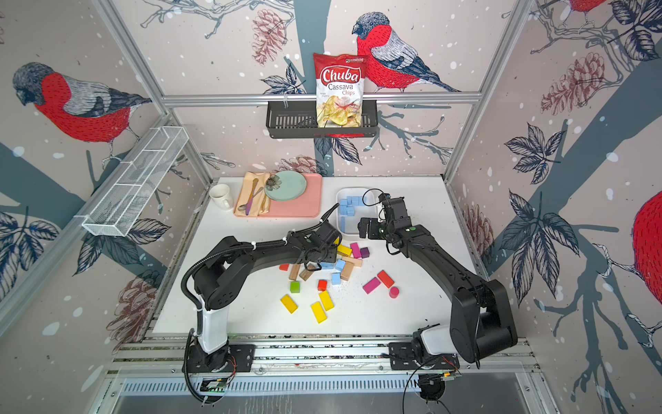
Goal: Pick out the blue building blocks
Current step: Pick up the building block from the center of the board.
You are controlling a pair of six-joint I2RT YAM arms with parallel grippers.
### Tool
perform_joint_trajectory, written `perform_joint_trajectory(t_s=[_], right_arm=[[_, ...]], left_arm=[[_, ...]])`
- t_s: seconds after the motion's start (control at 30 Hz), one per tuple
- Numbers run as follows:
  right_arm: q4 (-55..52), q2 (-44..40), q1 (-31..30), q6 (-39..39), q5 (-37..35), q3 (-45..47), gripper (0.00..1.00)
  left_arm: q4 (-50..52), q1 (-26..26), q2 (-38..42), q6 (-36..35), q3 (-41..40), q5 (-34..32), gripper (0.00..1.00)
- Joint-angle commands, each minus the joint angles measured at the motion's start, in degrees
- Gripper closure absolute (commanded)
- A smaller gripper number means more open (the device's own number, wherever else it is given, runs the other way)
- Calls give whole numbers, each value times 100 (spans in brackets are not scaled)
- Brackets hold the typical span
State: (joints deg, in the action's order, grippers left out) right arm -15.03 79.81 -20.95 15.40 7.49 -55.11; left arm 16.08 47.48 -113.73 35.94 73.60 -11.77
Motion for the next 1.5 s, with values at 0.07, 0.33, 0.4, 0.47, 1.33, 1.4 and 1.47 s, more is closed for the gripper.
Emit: perform_joint_trajectory(t_s=[0.07,0.33,0.4,0.47,1.33,1.4,1.47], right_arm=[[132,32,-3,21,51,-13,0],[140,86,-2,7,75,-31,0],[145,83,1,-3,76,-26,0],[149,83,-3,-9,82,-17,0],[-21,52,3,-70,330,-89,0],[-57,42,0,-76,418,-105,0],[-75,30,-4,-61,487,-112,0]], left_arm=[[216,-20,44,31,-13,-56,30],[227,6,-16,86,-8,-84,27],[276,23,-41,114,3,-121,26],[311,50,-78,144,19,-146,27],[-229,-14,564,-273,-100,-94,57],[-474,-123,737,-365,-227,62,58],[-695,-248,862,-416,-333,262,57]])
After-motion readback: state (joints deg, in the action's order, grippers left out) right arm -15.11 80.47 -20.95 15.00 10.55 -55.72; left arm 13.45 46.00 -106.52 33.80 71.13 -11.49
